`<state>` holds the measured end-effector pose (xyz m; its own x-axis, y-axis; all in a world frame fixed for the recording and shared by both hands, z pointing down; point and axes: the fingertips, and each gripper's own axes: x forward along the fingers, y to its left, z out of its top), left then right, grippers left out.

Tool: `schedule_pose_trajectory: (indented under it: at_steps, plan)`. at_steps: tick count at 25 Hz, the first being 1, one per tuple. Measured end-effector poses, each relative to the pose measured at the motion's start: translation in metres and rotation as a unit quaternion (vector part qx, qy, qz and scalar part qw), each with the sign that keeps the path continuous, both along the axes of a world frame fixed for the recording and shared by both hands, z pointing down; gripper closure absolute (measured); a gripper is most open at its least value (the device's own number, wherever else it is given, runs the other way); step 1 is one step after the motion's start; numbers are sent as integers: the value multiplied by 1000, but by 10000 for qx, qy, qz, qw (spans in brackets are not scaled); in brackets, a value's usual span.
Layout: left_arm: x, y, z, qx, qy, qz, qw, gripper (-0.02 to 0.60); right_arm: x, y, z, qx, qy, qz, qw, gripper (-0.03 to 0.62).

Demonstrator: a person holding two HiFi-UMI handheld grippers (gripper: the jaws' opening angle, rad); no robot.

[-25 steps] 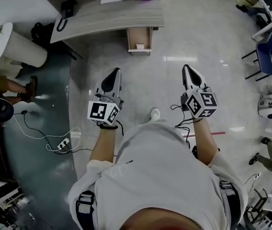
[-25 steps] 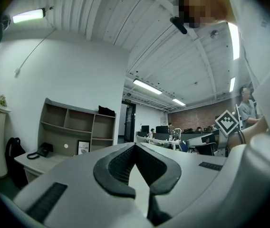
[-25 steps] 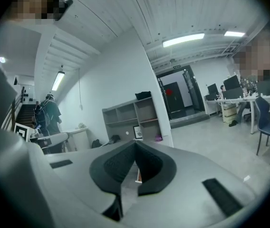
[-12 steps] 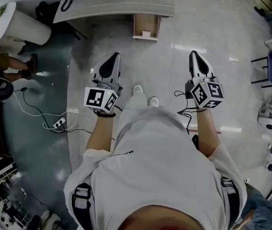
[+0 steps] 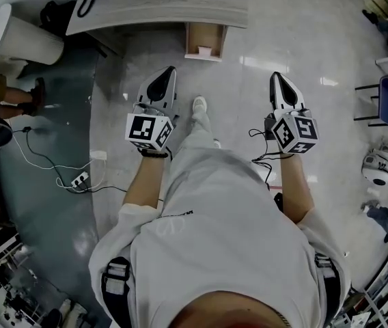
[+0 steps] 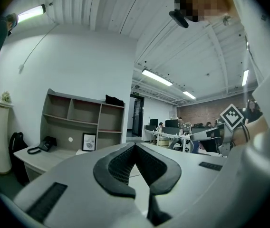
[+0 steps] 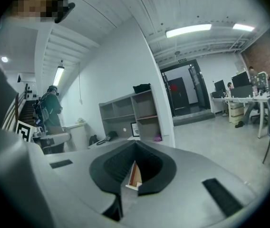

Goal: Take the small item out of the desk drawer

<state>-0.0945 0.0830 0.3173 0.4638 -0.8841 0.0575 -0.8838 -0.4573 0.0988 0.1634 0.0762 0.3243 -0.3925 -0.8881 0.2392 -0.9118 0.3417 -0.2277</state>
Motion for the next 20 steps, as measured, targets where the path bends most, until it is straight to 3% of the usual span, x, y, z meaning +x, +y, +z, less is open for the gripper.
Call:
schedule_pose_trajectory:
  at_steps: [5,12,20]
  plan:
    - [9,-56,43,-286,-128,152,9994,583,-2,-40,20,-203,144,17,9997,592]
    - [21,-127,107,-733,-167,451,9961,583,-41,-109,56,-442,498,-257,9975,592]
    - [16,-185,128,-612,151,746,9952,583,-77,-172,81,-353,782,-512,9950,592]
